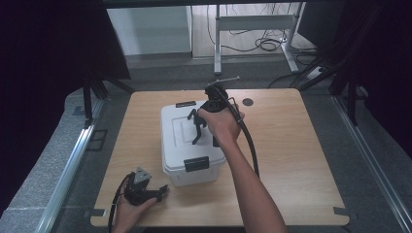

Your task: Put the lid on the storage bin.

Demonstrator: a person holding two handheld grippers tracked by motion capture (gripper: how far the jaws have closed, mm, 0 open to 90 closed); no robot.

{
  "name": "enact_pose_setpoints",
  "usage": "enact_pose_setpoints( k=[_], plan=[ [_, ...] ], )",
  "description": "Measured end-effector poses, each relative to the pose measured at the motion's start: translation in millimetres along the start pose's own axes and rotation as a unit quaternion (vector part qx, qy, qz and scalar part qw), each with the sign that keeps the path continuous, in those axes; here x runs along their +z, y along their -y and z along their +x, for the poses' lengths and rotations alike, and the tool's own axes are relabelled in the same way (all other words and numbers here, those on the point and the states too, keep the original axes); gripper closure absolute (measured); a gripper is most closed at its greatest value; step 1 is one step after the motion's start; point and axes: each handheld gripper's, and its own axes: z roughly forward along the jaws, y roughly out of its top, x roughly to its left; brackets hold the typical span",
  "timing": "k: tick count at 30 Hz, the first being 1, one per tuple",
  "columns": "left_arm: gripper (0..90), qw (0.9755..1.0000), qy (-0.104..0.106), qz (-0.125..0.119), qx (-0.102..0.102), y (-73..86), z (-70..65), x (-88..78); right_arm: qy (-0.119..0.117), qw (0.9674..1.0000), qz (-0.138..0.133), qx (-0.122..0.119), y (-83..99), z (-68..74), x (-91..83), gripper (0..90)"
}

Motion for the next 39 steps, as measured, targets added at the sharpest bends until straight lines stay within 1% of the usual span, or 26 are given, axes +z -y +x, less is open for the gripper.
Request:
enact_pose_setpoints(
  k=[3,8,11,13,15,18,29,33,36,38,39],
  plan=[
    [12.0,1.0000,0.000,0.000,0.000,0.0,0.0,0.0,0.003,1.0000,0.006,0.004,-1.0,1.1,5.6,85.0],
    [12.0,1.0000,0.000,0.001,0.000,-0.1,0.0,0.0,0.011,0.9998,0.009,0.016,-2.6,-2.6,13.9,84.9],
    [12.0,1.0000,0.000,0.001,0.000,-0.1,0.0,0.0,0.011,0.9997,0.014,0.019,-1.8,-4.7,19.5,85.0],
    [11.9,1.0000,0.000,0.000,0.000,-0.1,0.0,0.0,0.016,0.9995,0.016,0.021,-1.5,-7.2,22.5,85.0],
    [11.9,1.0000,0.000,0.001,0.000,-0.1,0.0,0.0,0.013,0.9995,0.015,0.024,-0.8,-9.4,23.4,85.0],
    [11.9,1.0000,0.000,0.001,0.000,-0.1,0.0,0.0,0.014,0.9995,0.014,0.024,0.1,-9.9,23.7,84.9],
    [11.9,1.0000,0.000,0.001,0.000,-0.1,0.0,0.0,0.034,0.9993,0.004,0.011,3.5,-4.3,24.9,84.5],
    [11.9,1.0000,0.000,0.001,0.000,-0.1,0.0,0.0,0.045,0.9990,0.000,0.004,5.6,-1.6,25.6,84.2],
    [11.9,1.0000,0.000,0.001,0.000,-0.1,0.0,0.0,0.046,0.9989,-0.002,0.001,6.4,-0.3,25.4,84.5],
    [11.9,1.0000,0.000,0.001,0.000,-0.1,0.0,0.0,0.036,0.9994,0.001,0.003,5.7,0.6,24.0,84.6],
    [11.9,1.0000,0.000,0.001,0.000,-0.1,0.0,0.0,0.037,0.9993,0.002,0.001,5.5,0.9,24.1,84.6]
  ],
)
